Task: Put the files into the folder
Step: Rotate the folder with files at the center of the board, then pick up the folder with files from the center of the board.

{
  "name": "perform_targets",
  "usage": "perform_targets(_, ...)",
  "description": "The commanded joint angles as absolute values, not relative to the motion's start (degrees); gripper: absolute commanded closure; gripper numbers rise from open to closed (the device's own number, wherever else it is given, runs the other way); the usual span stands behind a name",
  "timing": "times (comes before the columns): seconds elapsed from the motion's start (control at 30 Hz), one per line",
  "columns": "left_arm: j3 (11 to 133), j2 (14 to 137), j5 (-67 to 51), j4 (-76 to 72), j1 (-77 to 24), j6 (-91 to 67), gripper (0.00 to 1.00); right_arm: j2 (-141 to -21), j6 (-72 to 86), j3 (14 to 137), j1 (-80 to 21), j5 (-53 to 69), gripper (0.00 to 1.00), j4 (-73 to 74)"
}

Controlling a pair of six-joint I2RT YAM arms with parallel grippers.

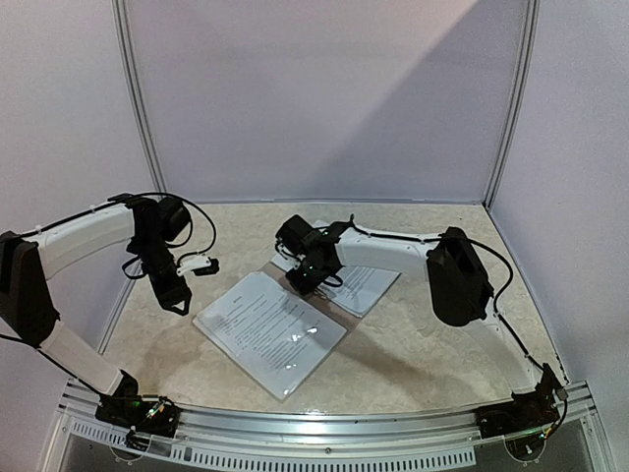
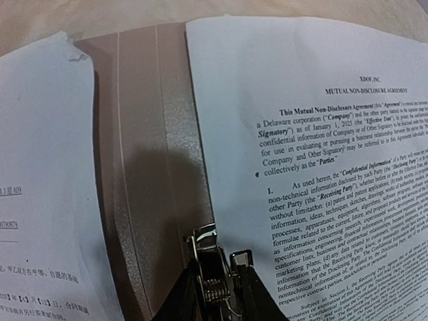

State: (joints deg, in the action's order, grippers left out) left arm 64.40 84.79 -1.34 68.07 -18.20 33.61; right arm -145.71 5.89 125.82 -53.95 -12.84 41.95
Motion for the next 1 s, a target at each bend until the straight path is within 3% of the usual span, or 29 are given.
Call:
perform_targets(0.0,66.5,85.8,-2.8,68.8,-18.0,33.1,0.38,-145.6,16.9,122.7,-50.0,-16.0,0.77,46.6)
perform_targets(0.37,74.7,92.5,-7.5,69.0,-17.8,30.3,0.38,-145.7,24.5,122.9,-48.3,-8.4,0.75,56.8)
perform_targets(0.7,81.0,102.2,-14.1,70.1,-17.7,26.6,0.39,-132.0,33.5,102.5,-50.5,-7.3,0.74,52.2)
perform_targets(0.97,74.6,104.5,-7.5,68.5,-18.0,29.0,0.43,-127.8,35.4,102.8,-54.0,-5.1,0.59,54.1)
